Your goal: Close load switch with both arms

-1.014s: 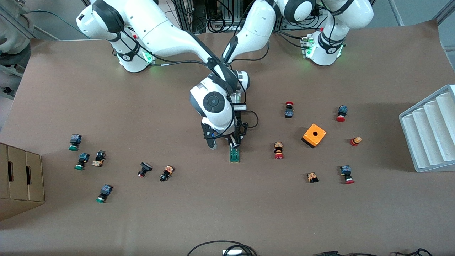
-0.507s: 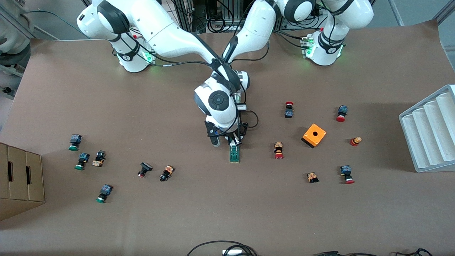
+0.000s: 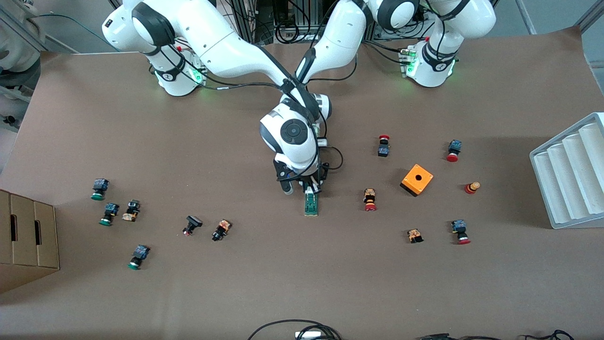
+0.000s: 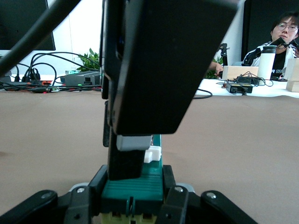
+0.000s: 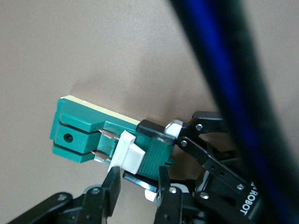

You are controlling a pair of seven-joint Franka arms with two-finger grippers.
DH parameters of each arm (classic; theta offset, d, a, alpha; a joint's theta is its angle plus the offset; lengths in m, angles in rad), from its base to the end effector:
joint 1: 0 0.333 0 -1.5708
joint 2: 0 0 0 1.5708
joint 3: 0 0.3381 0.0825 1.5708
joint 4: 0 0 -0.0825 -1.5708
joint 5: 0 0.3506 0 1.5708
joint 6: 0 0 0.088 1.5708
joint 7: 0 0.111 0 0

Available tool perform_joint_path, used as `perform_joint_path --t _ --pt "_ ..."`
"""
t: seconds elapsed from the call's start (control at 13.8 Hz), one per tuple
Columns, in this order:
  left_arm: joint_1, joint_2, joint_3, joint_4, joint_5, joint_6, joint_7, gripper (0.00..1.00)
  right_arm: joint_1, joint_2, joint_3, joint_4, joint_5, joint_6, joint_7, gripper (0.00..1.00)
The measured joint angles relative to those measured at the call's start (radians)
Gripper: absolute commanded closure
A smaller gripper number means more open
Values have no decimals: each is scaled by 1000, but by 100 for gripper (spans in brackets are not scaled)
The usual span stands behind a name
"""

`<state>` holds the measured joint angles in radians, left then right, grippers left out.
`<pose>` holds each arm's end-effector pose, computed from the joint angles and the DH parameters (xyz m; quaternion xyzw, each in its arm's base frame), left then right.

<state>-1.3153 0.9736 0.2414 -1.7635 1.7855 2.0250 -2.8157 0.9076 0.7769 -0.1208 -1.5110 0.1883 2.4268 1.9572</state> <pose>0.3358 -0.5166 0.0782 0.7557 0.0228 0.6545 0.0013 0.4927 0.5212 0.2532 -0.8047 0.5886 0.0108 0.0769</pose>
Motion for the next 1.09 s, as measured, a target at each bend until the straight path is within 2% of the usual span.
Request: perform_joint_path --t 0.58,0.72,1.09 --pt "0 0 0 0 0 0 0 50 -9 8 -4 0 -25 27 1 57" --pt "0 0 0 0 0 0 0 50 -11 9 -4 0 -54 28 1 57" --pt "0 0 0 0 0 0 0 50 -11 12 -4 0 -58 31 1 60"
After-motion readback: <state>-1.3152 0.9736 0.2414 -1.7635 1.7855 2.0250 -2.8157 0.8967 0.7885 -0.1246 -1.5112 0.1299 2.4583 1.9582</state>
